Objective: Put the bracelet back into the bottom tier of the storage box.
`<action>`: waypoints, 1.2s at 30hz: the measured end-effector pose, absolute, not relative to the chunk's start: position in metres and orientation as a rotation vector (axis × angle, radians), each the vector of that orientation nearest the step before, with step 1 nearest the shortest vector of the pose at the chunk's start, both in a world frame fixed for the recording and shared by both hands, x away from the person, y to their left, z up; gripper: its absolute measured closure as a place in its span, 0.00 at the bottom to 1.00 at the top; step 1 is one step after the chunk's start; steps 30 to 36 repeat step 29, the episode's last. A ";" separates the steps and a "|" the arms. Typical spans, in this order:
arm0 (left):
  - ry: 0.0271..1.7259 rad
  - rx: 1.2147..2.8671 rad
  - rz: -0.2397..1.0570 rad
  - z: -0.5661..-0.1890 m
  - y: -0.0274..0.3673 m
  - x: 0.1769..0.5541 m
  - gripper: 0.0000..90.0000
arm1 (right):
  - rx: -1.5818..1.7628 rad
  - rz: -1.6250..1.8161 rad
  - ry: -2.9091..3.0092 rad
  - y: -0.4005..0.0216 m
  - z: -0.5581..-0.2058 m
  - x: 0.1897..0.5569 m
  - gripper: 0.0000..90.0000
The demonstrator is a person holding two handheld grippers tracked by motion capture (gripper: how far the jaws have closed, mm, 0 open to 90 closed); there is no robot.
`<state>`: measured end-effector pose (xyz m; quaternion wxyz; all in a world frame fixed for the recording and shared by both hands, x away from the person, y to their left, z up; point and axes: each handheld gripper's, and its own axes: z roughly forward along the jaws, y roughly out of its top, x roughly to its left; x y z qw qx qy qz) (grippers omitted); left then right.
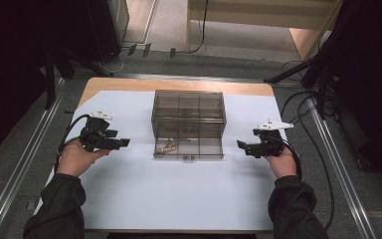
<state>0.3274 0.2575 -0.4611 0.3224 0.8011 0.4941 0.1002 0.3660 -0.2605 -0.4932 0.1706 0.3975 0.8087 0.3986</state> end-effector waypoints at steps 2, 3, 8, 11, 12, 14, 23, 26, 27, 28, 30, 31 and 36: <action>1.316 2.084 0.264 -0.461 0.259 0.327 0.39 | 1.128 1.135 2.295 -0.260 -0.493 0.366 0.21; 1.337 2.059 0.255 -0.461 0.261 0.327 0.37 | 1.128 1.134 2.294 -0.260 -0.493 0.366 0.21; 1.341 2.044 0.258 -0.461 0.268 0.326 0.37 | 1.132 1.136 2.290 -0.260 -0.493 0.367 0.21; 1.356 2.030 0.259 -0.461 0.273 0.326 0.37 | 1.131 1.135 2.291 -0.260 -0.493 0.367 0.21; 1.361 2.029 0.259 -0.461 0.274 0.326 0.37 | 1.131 1.136 2.291 -0.260 -0.493 0.367 0.21; 1.368 2.022 0.258 -0.462 0.277 0.325 0.36 | 1.131 1.135 2.291 -0.260 -0.493 0.367 0.21; 1.383 2.033 0.280 -0.466 0.286 0.324 0.35 | 1.123 1.129 2.302 -0.259 -0.493 0.367 0.21; 1.378 2.038 0.291 -0.469 0.285 0.325 0.34 | 1.123 1.129 2.300 -0.259 -0.493 0.367 0.21; 1.378 2.028 0.293 -0.471 0.282 0.326 0.34 | 1.119 1.127 2.300 -0.259 -0.493 0.367 0.21; 1.381 2.007 0.299 -0.475 0.278 0.327 0.34 | 1.123 1.128 2.299 -0.259 -0.494 0.367 0.21; 1.381 2.007 0.299 -0.475 0.278 0.327 0.33 | 1.124 1.129 2.299 -0.259 -0.494 0.367 0.21; 1.381 2.007 0.299 -0.475 0.278 0.327 0.33 | 1.124 1.129 2.299 -0.259 -0.494 0.367 0.21; 1.381 2.007 0.299 -0.475 0.278 0.327 0.33 | 1.124 1.129 2.299 -0.259 -0.494 0.367 0.21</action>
